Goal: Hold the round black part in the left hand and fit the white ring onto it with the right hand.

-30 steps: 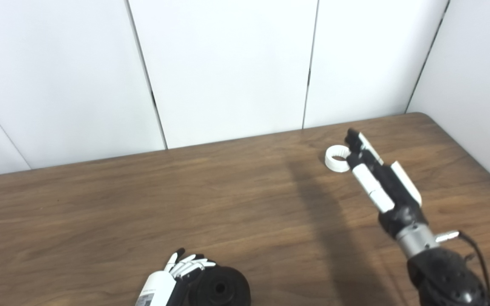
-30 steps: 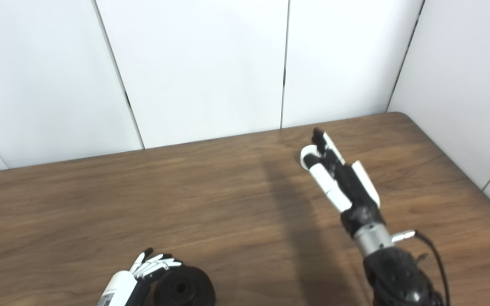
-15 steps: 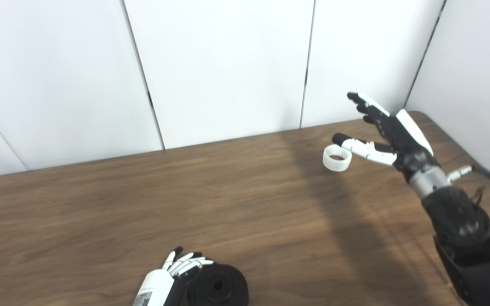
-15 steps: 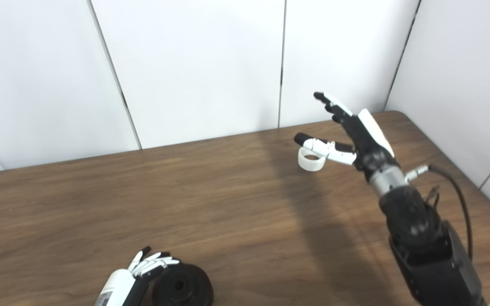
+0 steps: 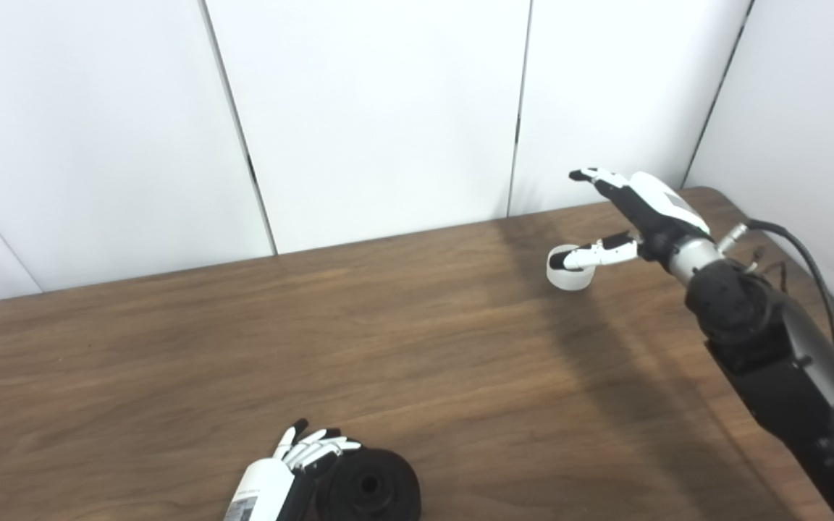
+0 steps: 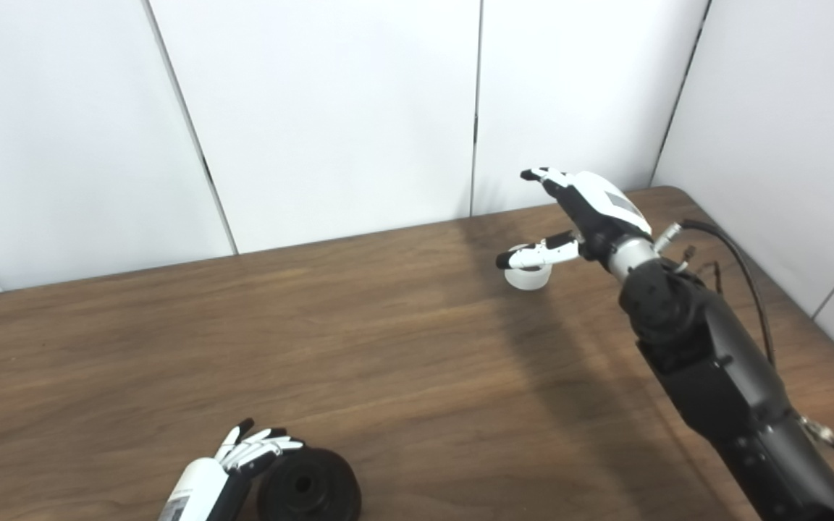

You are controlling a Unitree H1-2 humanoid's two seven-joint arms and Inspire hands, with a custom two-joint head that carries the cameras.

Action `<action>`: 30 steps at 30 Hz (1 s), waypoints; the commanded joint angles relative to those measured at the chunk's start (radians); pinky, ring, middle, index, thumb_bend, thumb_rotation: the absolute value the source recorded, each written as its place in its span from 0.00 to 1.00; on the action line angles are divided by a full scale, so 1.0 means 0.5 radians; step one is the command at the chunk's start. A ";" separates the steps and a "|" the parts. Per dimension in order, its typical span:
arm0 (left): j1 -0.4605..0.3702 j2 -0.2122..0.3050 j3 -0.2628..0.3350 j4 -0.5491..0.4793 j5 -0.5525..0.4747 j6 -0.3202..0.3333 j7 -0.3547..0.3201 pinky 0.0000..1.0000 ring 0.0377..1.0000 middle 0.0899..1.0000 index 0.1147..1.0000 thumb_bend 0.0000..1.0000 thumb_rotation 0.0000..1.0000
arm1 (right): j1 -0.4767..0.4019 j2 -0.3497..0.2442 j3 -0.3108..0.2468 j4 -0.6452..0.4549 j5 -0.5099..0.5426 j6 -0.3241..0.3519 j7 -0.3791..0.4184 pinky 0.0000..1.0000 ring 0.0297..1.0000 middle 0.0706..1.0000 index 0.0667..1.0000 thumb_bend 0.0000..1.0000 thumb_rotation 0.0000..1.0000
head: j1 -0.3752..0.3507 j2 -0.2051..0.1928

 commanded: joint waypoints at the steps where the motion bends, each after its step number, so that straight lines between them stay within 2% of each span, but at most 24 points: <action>1: 0.088 0.032 -0.006 0.275 0.066 0.104 -0.013 1.00 0.86 0.75 0.42 0.52 0.05 | -0.159 -0.103 0.029 0.036 -0.092 -0.036 0.022 1.00 1.00 0.98 0.92 0.92 0.37 | 0.008 0.003; 7: 0.097 0.034 -0.006 0.260 0.077 0.109 -0.017 1.00 0.86 0.75 0.42 0.52 0.05 | -0.275 -0.129 0.151 0.234 -0.196 -0.093 0.070 1.00 1.00 0.97 0.91 0.95 0.32 | 0.009 0.018; 15: 0.106 0.034 -0.003 0.256 0.073 0.096 -0.008 1.00 0.86 0.75 0.42 0.52 0.05 | -0.383 -0.123 0.254 0.422 -0.294 -0.064 0.138 1.00 1.00 0.96 0.92 0.97 0.34 | 0.024 0.034; 21: 0.118 0.029 -0.003 0.222 0.082 0.116 -0.021 1.00 0.86 0.76 0.42 0.52 0.05 | -0.423 -0.107 0.271 0.538 -0.317 -0.035 0.182 1.00 1.00 0.97 0.92 1.00 0.38 | 0.041 0.043; 30: 0.150 0.033 0.002 0.170 0.089 0.124 -0.033 1.00 0.86 0.76 0.42 0.52 0.05 | -0.428 -0.046 0.212 0.650 -0.334 -0.008 0.152 0.98 1.00 0.97 0.88 0.99 0.38 | 0.078 0.062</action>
